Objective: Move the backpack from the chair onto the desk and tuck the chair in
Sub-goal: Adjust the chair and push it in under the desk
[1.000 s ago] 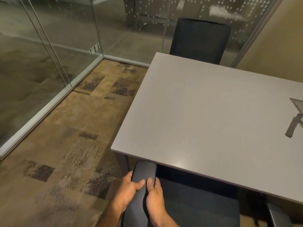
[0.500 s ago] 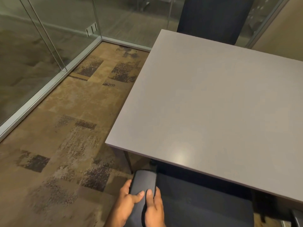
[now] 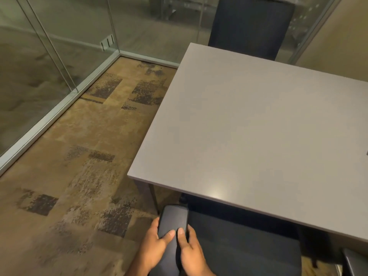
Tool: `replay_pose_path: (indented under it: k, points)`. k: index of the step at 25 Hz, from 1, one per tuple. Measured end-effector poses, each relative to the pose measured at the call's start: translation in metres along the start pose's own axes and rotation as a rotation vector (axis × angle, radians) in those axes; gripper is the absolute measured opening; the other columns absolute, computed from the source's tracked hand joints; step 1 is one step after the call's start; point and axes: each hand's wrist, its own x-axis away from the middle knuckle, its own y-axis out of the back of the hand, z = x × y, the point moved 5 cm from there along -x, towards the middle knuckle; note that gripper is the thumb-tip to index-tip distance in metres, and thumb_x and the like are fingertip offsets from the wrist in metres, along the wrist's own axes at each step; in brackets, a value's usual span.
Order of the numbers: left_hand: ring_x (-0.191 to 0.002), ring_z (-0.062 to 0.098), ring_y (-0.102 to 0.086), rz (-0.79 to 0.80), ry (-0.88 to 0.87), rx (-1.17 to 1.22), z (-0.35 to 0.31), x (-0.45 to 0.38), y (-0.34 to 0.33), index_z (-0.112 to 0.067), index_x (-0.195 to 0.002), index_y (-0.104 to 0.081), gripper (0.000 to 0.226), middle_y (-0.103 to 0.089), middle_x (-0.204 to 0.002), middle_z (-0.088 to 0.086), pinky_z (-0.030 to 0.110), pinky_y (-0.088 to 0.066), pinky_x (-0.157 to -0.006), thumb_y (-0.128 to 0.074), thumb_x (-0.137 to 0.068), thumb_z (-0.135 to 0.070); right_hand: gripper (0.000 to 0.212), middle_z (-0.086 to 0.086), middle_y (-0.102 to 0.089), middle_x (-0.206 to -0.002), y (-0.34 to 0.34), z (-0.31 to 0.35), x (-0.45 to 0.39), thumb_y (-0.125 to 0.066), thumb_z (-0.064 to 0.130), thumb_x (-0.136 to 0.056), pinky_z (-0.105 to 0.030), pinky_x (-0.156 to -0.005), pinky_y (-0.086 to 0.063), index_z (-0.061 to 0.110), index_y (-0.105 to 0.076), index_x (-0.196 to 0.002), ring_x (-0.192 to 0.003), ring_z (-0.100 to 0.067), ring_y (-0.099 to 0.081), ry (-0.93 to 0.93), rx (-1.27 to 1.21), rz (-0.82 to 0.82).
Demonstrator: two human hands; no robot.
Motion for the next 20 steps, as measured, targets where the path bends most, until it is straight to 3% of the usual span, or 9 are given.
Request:
replay_pose_path:
  k: [2, 4, 7, 9, 12, 15, 20]
  points:
    - [-0.132, 0.030, -0.054, -0.014, -0.033, -0.223, -0.011, 0.012, 0.005, -0.013, -0.154, -0.035, 0.072, -0.055, -0.146, 0.012, 0.038, -0.043, -0.109, -0.070, -0.094, -0.033, 0.064, -0.002, -0.050, -0.154, 0.021, 0.012, 0.013, -0.055, 0.050, -0.101, -0.020, -0.108, -0.033, 0.023, -0.036, -0.156, -0.140, -0.016, -0.047, -0.007, 0.052, -0.014]
    - [-0.145, 0.027, -0.041, -0.038, -0.133, -0.462, -0.029, 0.028, 0.013, -0.016, -0.159, -0.022, 0.081, -0.039, -0.160, 0.006, 0.035, -0.034, -0.115, -0.060, -0.097, -0.050, 0.066, -0.003, -0.041, -0.161, 0.049, 0.024, 0.029, -0.055, 0.049, -0.101, -0.026, -0.120, -0.027, 0.022, -0.034, -0.157, -0.148, -0.017, -0.038, 0.046, 0.103, -0.038]
    - [-0.151, 0.020, -0.030, -0.066, -0.310, -0.687, -0.065, 0.049, 0.018, -0.018, -0.160, -0.019, 0.080, -0.030, -0.166, 0.000, 0.034, -0.026, -0.122, -0.045, -0.098, -0.063, 0.068, 0.000, -0.033, -0.165, 0.093, 0.050, 0.058, -0.054, 0.048, -0.102, -0.023, -0.119, -0.022, 0.020, -0.029, -0.159, -0.151, -0.015, -0.030, 0.198, 0.217, -0.067]
    - [-0.155, 0.017, -0.020, -0.070, -0.398, -0.815, -0.095, 0.066, 0.015, -0.019, -0.161, -0.017, 0.084, -0.024, -0.169, -0.001, 0.035, -0.017, -0.126, -0.039, -0.097, -0.069, 0.077, 0.004, -0.027, -0.168, 0.120, 0.070, 0.083, -0.052, 0.058, -0.098, -0.027, -0.123, -0.020, 0.022, -0.023, -0.160, -0.154, -0.012, -0.023, 0.314, 0.291, -0.085]
    - [-0.158, 0.017, -0.007, -0.100, -0.507, -0.936, -0.141, 0.100, 0.000, -0.019, -0.162, -0.010, 0.098, -0.014, -0.171, 0.000, 0.039, -0.005, -0.129, -0.033, -0.090, -0.080, 0.099, 0.008, -0.010, -0.171, 0.155, 0.096, 0.116, -0.029, 0.085, -0.088, -0.035, -0.128, -0.001, 0.023, -0.010, -0.163, -0.156, -0.008, 0.000, 0.478, 0.572, -0.147]
    - [-0.159, 0.018, 0.002, -0.145, -0.603, -1.030, -0.183, 0.142, -0.017, -0.019, -0.162, -0.003, 0.111, -0.004, -0.173, 0.001, 0.043, 0.000, -0.129, -0.023, -0.080, -0.090, 0.111, 0.006, 0.011, -0.171, 0.187, 0.120, 0.149, -0.004, 0.094, -0.080, -0.034, -0.122, 0.019, 0.021, 0.007, -0.162, -0.152, -0.007, 0.021, 0.606, 0.843, -0.242]
    - [-0.158, 0.020, 0.007, -0.225, -0.729, -1.113, -0.236, 0.218, -0.040, -0.021, -0.162, 0.004, 0.113, 0.005, -0.172, 0.002, 0.046, 0.003, -0.129, -0.026, -0.079, -0.092, 0.115, 0.000, 0.014, -0.171, 0.242, 0.142, 0.211, 0.000, 0.096, -0.078, -0.039, -0.120, 0.022, 0.018, 0.010, -0.162, -0.148, -0.010, 0.026, 0.673, 0.998, -0.399]
